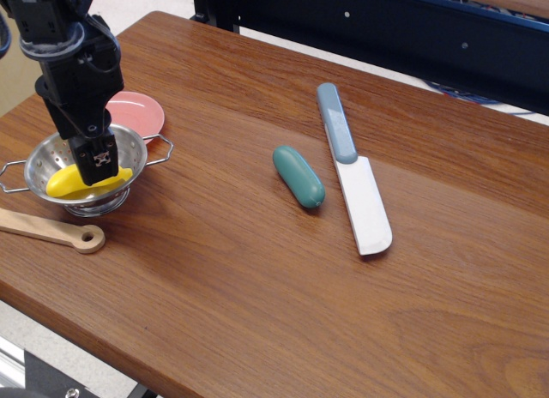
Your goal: Take banana out of colander
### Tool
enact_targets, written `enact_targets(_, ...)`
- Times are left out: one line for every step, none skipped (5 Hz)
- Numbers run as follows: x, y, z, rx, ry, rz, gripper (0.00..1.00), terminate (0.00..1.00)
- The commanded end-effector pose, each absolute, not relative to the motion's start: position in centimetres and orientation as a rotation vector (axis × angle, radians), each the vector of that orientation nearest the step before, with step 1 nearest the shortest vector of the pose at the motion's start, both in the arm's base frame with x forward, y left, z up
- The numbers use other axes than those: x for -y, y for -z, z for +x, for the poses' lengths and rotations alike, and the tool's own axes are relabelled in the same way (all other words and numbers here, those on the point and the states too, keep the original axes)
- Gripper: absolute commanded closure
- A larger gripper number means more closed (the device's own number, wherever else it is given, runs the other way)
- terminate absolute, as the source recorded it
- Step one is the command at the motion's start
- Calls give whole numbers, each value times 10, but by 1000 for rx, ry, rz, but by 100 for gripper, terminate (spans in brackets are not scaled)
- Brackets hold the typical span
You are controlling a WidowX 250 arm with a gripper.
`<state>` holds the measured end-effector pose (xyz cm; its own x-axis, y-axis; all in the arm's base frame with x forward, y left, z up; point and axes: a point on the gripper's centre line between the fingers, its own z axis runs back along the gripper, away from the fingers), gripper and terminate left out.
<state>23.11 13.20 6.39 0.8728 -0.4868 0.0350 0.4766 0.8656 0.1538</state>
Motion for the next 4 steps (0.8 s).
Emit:
enact_targets(-156, -63, 250, 51, 483, 156, 0, 0)
enact_targets(-157, -55, 246, 39, 510, 129, 0, 0)
enact_targets(-155, -55, 249, 16, 533, 110, 0, 0)
enact_targets(-154, -50, 248, 22, 523, 99, 0, 0)
